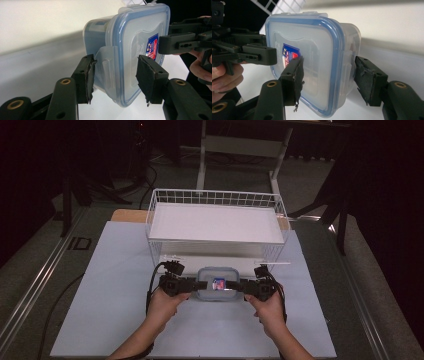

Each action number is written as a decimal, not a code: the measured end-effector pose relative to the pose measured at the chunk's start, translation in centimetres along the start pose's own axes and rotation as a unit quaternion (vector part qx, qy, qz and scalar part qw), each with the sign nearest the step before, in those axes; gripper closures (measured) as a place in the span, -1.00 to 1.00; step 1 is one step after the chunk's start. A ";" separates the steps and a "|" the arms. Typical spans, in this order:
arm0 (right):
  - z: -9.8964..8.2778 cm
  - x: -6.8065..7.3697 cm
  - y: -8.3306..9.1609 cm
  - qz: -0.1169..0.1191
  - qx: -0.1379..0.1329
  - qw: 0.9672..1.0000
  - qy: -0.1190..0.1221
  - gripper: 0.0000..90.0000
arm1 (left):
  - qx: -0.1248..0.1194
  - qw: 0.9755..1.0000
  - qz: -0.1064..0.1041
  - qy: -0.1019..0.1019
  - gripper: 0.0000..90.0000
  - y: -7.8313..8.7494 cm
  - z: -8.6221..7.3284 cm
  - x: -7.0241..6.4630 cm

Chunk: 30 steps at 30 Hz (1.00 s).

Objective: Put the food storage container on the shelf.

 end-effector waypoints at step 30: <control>2.4 -2.4 -5.6 -0.010 -0.026 0.999 -0.015 -0.08 | -0.040 0.999 0.016 0.029 0.11 -2.7 1.5 5.3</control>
Point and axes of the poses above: each handheld gripper's, and its own axes: y roughly backward along the jaws, z roughly out of its top, x roughly to its left, the point moved 3 cm from there along -y, roughly forward along the jaws, and after that the axes turned 11 degrees about -x, right-handed, at the moved point
